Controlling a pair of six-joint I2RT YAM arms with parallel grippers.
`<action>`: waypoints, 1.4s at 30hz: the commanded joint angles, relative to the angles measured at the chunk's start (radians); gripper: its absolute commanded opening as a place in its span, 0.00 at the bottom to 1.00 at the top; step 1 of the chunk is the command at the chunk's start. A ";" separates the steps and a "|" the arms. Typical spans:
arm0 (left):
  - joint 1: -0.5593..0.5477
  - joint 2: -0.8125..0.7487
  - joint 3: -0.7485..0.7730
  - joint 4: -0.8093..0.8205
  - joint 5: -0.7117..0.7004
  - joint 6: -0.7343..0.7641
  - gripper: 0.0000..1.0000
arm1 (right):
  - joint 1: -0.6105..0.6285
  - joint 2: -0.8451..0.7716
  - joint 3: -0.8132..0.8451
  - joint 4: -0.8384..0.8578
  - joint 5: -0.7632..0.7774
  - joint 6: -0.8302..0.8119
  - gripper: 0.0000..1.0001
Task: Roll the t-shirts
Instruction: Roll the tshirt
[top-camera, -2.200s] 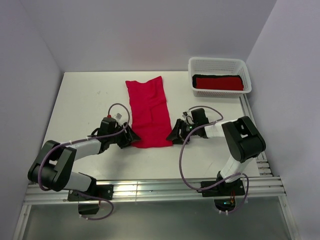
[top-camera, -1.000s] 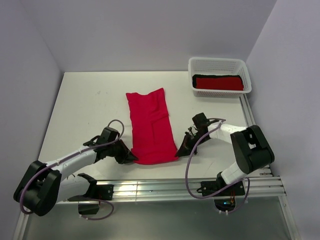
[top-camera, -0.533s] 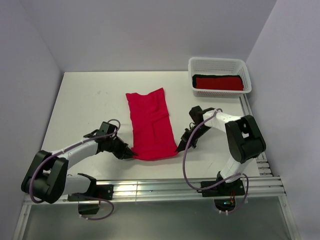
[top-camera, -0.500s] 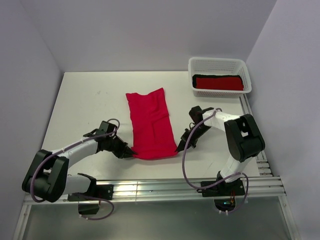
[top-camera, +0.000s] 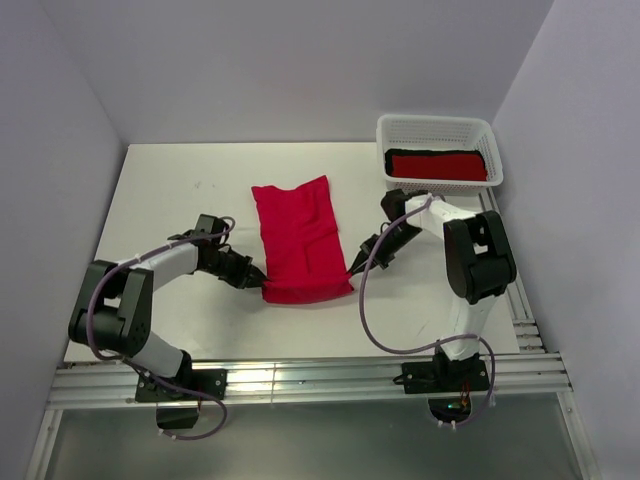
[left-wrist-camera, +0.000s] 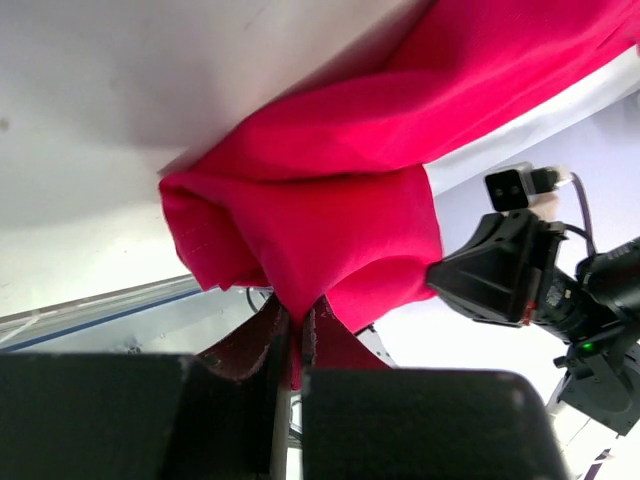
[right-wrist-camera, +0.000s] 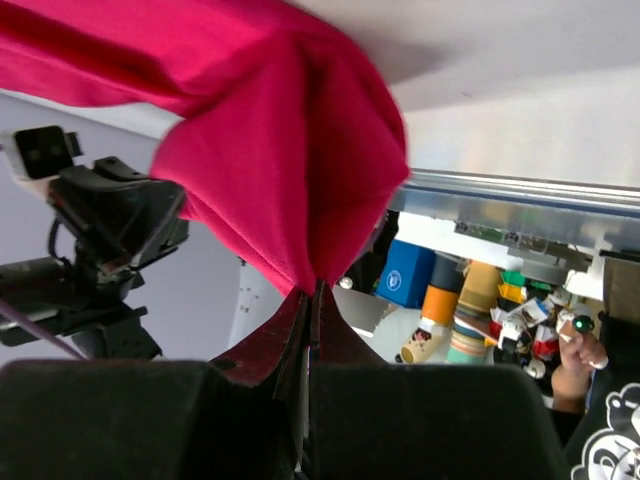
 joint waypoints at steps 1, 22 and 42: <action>0.023 0.051 0.063 -0.048 0.020 0.034 0.00 | -0.028 0.037 0.101 -0.098 0.020 0.018 0.00; 0.120 0.269 0.230 -0.068 0.052 0.140 0.00 | -0.054 0.274 0.372 -0.098 0.069 0.081 0.00; 0.155 0.259 0.299 -0.014 0.055 0.137 0.75 | -0.082 0.267 0.438 0.006 0.105 0.057 0.40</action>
